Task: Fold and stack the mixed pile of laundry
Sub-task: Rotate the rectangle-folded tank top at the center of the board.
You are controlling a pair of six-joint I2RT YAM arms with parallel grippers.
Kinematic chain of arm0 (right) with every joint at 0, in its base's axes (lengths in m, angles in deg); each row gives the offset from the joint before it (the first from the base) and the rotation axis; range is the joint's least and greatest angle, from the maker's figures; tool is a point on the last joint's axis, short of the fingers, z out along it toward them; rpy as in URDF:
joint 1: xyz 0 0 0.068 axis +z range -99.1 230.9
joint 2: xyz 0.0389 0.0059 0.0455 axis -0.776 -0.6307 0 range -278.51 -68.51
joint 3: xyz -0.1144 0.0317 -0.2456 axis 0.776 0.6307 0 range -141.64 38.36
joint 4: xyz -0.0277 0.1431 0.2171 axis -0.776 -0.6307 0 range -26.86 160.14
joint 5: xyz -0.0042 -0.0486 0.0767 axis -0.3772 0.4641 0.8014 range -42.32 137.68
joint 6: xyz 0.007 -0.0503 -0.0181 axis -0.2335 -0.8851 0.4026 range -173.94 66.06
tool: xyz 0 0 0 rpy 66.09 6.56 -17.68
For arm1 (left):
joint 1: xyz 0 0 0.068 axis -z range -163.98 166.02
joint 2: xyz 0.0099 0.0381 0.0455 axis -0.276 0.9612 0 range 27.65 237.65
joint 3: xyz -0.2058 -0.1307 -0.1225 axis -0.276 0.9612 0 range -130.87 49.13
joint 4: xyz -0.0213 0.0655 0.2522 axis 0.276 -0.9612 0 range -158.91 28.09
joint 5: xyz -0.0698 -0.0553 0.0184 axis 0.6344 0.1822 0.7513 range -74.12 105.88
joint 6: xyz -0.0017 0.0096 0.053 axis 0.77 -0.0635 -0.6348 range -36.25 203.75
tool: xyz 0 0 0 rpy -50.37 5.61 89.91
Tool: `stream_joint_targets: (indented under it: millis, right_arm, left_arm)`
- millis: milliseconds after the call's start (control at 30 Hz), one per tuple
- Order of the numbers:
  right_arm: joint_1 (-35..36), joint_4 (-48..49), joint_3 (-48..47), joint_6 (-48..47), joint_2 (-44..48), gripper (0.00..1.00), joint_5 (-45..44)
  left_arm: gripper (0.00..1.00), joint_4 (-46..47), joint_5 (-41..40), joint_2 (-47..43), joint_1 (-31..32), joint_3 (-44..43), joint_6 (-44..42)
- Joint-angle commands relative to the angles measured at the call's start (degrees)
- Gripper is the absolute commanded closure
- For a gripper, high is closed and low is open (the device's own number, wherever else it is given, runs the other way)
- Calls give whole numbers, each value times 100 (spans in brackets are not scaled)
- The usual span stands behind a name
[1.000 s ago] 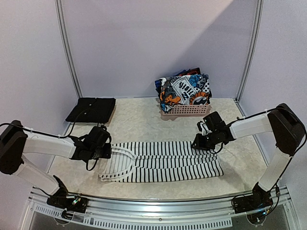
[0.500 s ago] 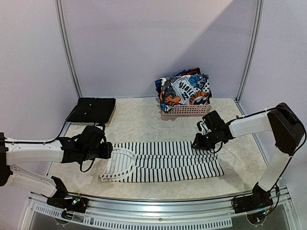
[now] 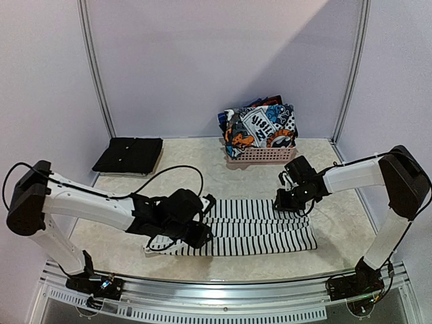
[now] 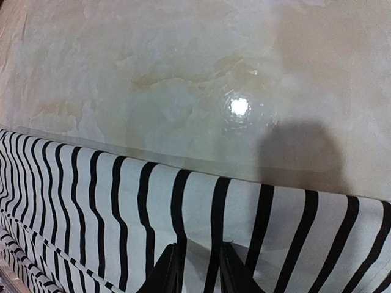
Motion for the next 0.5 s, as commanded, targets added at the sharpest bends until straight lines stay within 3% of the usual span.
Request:
stream_joint_targets:
  millis: [0,233,467]
  right_arm:
    - [12,-553,232,-59,41,76,-223]
    - [16,-524,317,-60,-7,75,-266]
    - [13,-504,396,-44,-35,75,-100]
  left_arm:
    - [61,261,634,602,109,-199,-41]
    - [62,287,872,1072,156,-250,-93]
    - [64,178,356,1196,-100,-66,-199]
